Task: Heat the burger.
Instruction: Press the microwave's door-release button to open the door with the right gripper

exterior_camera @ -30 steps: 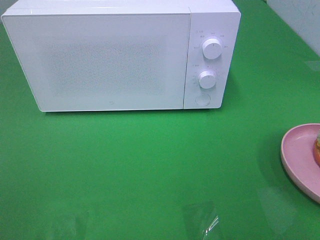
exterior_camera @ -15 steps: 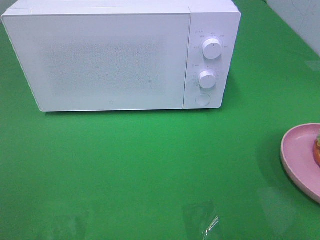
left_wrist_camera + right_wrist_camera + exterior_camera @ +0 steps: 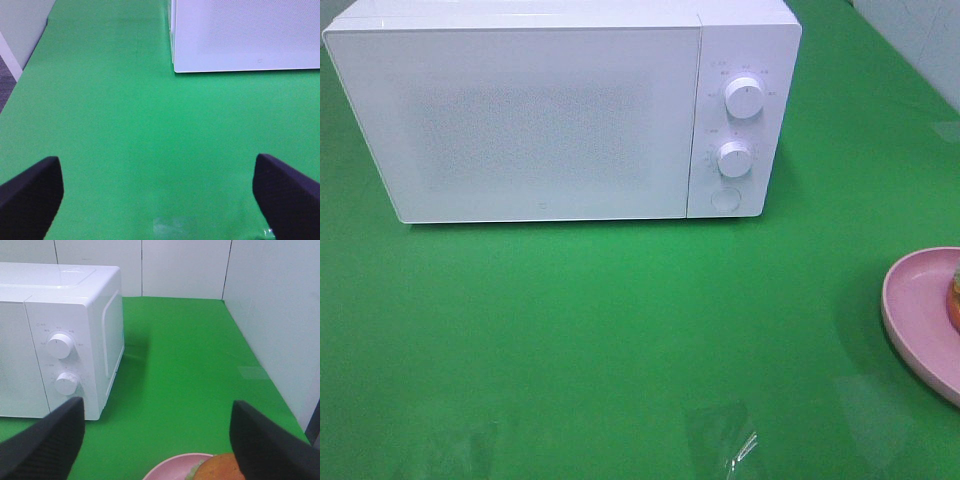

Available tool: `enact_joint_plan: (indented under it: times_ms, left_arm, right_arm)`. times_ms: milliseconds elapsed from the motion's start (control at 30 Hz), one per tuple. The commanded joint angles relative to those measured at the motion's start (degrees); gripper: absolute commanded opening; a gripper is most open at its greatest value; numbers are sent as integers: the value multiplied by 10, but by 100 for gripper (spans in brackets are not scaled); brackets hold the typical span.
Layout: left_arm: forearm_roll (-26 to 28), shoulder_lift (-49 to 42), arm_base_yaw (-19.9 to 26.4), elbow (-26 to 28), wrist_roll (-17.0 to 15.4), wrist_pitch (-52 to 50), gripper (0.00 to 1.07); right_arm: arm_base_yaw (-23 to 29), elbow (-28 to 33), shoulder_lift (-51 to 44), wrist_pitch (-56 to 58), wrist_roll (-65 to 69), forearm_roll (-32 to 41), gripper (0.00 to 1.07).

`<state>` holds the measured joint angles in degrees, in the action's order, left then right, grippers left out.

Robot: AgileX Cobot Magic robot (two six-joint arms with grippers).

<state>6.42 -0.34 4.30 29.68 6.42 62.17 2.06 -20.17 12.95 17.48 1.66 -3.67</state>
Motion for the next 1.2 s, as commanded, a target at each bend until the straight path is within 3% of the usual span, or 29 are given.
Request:
enact_joint_plan:
  times_ms: [33,1200]
  left_arm:
    - [1,-3,-1,-1,0,-9,95]
    - [1,-3,-1,-1,0,-9,95]
  right_arm:
    - [-1,3,40,-56,2,-1,76]
    - [-1,3,367,-393,10,-1,76]
